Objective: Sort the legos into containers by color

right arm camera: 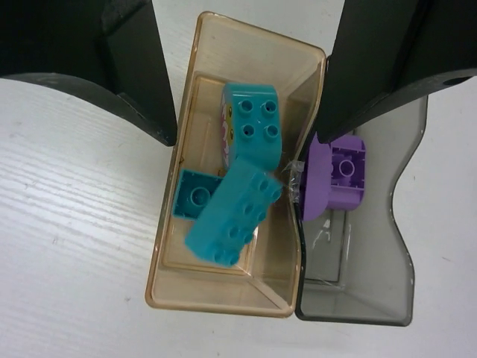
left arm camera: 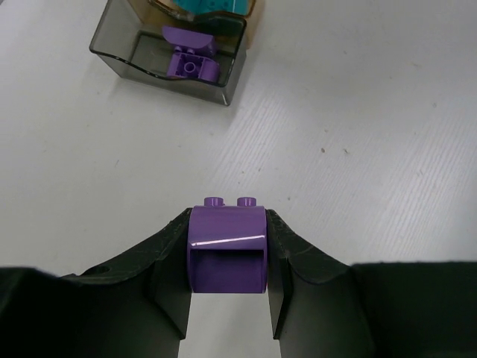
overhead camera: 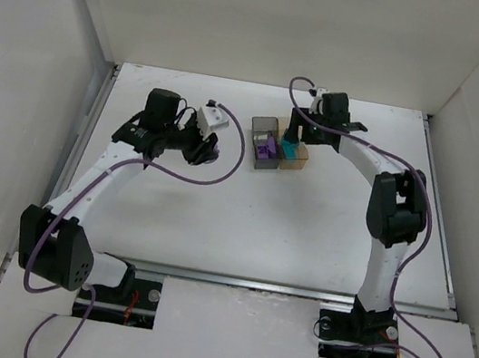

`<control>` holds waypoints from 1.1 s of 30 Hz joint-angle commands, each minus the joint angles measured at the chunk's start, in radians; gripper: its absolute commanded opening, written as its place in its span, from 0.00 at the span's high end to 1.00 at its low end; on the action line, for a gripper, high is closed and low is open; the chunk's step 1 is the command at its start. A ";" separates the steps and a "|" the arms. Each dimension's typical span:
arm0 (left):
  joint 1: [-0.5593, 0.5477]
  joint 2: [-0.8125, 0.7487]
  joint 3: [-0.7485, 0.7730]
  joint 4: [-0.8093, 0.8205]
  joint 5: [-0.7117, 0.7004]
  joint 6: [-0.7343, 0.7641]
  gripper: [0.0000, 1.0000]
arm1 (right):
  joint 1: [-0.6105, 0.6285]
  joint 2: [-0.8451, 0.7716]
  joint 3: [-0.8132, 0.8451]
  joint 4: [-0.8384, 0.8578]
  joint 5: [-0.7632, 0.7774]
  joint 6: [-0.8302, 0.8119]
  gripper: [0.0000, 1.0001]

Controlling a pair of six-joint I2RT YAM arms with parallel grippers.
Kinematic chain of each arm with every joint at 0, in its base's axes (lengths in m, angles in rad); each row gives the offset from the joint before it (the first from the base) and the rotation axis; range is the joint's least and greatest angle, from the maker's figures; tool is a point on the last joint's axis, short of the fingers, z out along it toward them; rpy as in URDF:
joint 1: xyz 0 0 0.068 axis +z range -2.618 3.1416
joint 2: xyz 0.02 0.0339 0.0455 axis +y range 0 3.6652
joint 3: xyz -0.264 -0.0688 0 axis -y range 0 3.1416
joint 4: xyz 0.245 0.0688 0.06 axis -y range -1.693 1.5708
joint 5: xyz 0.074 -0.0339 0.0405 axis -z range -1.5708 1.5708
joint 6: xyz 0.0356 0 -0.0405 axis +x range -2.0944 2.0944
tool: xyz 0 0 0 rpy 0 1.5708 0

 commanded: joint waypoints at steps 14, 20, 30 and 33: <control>-0.104 0.423 0.302 0.434 -0.074 -0.446 1.00 | -0.034 -0.173 -0.063 0.028 0.144 0.094 0.23; -0.155 0.665 0.497 0.455 -0.227 -0.540 1.00 | -0.056 -0.124 -0.060 0.046 0.167 0.160 0.24; -0.213 0.787 0.508 0.604 -0.399 -0.592 1.00 | -0.085 -0.110 -0.069 0.046 0.203 0.192 0.25; -0.213 0.808 0.497 0.604 -0.418 -0.581 0.86 | -0.094 -0.089 -0.078 0.046 0.192 0.201 0.27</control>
